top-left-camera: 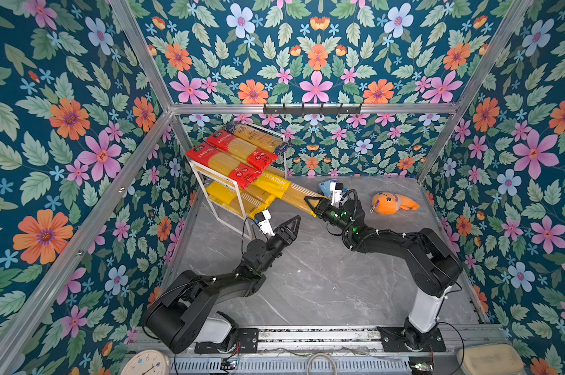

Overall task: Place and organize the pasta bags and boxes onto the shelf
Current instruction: 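Push the yellow pack deeper with the right gripper while the left withdraws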

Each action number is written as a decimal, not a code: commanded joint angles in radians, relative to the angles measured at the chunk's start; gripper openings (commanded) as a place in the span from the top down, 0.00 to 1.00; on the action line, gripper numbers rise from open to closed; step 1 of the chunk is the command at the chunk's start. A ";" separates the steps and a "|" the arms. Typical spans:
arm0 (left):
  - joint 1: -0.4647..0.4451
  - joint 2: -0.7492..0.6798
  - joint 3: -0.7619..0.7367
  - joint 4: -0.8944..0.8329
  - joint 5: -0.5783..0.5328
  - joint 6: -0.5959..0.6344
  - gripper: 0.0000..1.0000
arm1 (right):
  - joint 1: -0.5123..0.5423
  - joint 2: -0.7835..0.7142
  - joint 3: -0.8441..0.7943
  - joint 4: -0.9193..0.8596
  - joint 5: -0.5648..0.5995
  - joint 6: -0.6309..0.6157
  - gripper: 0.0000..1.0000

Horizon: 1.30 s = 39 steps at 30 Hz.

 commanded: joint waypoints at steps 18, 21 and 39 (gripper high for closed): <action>-0.049 -0.183 -0.100 -0.466 -0.158 0.167 0.37 | 0.014 0.507 0.741 -0.085 0.006 0.109 0.94; -0.063 -0.172 -0.093 -0.464 -0.166 0.168 0.37 | 0.021 0.553 0.816 -0.168 -0.004 0.086 0.92; -0.112 -0.116 -0.071 -0.442 -0.181 0.170 0.37 | 0.009 0.473 0.760 -0.443 -0.057 -0.010 0.43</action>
